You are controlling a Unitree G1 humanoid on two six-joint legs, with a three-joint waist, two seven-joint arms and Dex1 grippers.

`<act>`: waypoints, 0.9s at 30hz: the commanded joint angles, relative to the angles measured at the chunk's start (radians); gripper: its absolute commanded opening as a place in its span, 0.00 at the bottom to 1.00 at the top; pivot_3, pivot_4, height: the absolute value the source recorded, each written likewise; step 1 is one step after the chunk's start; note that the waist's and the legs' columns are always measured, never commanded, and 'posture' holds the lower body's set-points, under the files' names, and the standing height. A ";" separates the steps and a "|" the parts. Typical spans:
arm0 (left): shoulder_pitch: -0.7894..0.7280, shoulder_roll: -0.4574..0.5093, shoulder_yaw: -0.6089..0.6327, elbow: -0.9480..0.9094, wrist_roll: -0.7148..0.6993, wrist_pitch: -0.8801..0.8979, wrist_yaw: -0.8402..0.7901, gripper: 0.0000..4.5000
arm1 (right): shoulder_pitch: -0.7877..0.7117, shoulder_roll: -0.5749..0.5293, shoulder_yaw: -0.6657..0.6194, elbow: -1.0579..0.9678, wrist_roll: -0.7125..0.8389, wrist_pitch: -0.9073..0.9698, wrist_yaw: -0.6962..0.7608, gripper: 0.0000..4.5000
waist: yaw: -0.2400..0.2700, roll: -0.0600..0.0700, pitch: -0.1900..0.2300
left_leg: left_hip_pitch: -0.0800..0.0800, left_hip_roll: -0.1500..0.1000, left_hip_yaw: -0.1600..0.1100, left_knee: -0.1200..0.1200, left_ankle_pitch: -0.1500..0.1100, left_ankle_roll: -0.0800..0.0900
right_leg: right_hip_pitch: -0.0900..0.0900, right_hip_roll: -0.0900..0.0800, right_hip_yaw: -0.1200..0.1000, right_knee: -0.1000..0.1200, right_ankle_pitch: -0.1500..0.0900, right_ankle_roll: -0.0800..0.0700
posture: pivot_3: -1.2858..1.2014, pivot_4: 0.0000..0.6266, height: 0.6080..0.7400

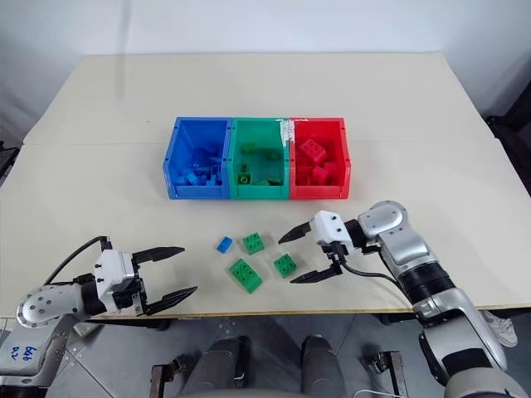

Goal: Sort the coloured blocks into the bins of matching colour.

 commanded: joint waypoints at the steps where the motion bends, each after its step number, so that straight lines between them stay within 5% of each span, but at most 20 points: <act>1: 0.023 -0.008 0.015 -0.066 -0.013 -0.003 0.025 1.00 | -0.040 -0.003 0.062 0.057 -0.017 -0.069 0.075 1.00 | -0.001 0.000 0.000 | 0.000 0.000 0.000 0.000 0.000 0.000 | 0.000 0.000 0.000 0.000 0.000 0.000 | 0.52 0.24 1.00; 6: 0.029 -0.007 0.007 -0.102 -0.026 0.024 0.038 1.00 | -0.069 -0.017 0.110 0.109 0.009 -0.093 0.075 0.87 | -0.001 0.000 0.000 | 0.000 0.000 0.000 0.000 0.000 -0.001 | 0.000 0.000 0.000 0.000 0.000 0.000 | 0.52 0.24 1.00; 13: -0.012 -0.007 -0.002 -0.099 -0.030 0.033 0.038 1.00 | -0.074 -0.029 0.114 0.133 0.032 -0.131 0.075 0.34 | -0.001 0.000 0.000 | 0.000 0.001 0.001 0.000 0.000 -0.001 | 0.000 0.001 0.000 0.000 0.000 -0.001 | 0.52 0.24 1.00; 21: -0.077 -0.018 -0.027 -0.084 -0.040 0.053 0.035 1.00 | -0.020 -0.020 -0.061 0.086 0.054 -0.080 0.035 0.32 | 0.000 0.000 0.000 | 0.000 0.001 0.001 0.000 0.001 -0.003 | 0.000 0.001 0.000 0.000 0.000 0.000 | 0.52 0.24 1.00; 27: -0.118 -0.029 -0.022 -0.059 -0.039 0.086 0.058 1.00 | -0.073 0.049 -0.218 -0.020 0.119 0.150 -0.159 0.32 | -0.005 0.000 0.000 | 0.000 0.002 0.001 0.000 0.001 -0.004 | -0.001 0.002 0.000 0.000 0.000 0.000 | 0.52 0.24 1.00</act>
